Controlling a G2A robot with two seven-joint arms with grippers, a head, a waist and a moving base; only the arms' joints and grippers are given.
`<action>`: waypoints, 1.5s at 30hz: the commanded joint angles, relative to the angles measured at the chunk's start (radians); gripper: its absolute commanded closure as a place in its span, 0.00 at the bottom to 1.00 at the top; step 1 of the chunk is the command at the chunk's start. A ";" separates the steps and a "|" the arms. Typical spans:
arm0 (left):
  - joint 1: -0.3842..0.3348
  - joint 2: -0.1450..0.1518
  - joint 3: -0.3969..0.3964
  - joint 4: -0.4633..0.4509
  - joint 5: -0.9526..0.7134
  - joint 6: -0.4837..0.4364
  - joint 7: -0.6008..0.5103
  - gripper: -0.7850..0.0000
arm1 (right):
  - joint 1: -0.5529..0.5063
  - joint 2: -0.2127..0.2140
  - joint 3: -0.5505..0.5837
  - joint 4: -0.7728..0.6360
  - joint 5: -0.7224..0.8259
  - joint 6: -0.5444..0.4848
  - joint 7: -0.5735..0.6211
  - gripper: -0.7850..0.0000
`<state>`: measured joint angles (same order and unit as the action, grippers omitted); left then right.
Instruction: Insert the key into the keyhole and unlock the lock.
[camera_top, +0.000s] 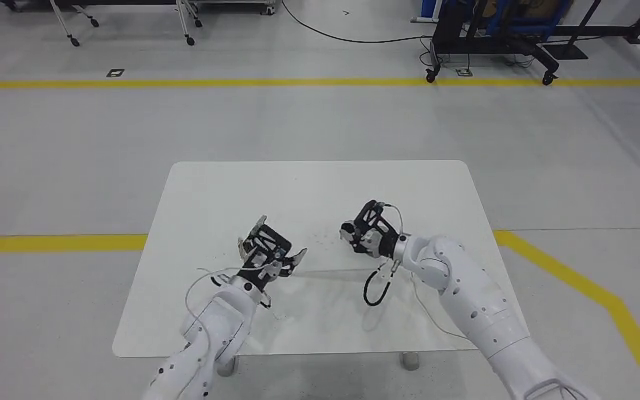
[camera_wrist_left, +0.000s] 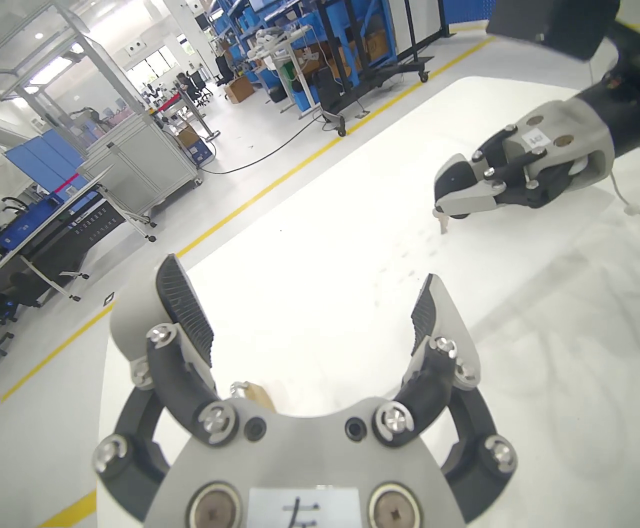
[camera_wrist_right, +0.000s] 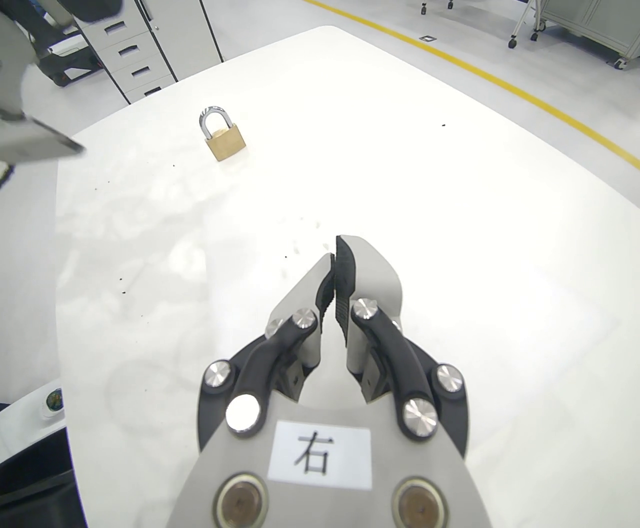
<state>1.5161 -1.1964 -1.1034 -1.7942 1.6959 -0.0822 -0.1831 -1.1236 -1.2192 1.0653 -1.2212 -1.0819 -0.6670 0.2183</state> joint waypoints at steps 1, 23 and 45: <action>-0.031 -0.011 0.066 0.063 0.039 0.025 -0.003 0.00 | 0.001 0.002 0.003 0.001 0.002 -0.013 -0.001 1.00; -0.190 -0.087 0.205 0.354 0.060 0.197 0.030 0.00 | -0.077 0.038 0.128 -0.068 0.215 -0.163 -0.042 1.00; -0.163 -0.054 -0.196 0.427 -1.287 -0.566 -0.005 0.00 | -0.045 0.004 0.028 -0.060 0.485 -0.092 -0.045 1.00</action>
<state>1.3701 -1.2541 -1.2778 -1.4124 0.7344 -0.4961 -0.1036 -1.1773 -1.2094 1.1104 -1.2943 -0.6435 -0.7592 0.1770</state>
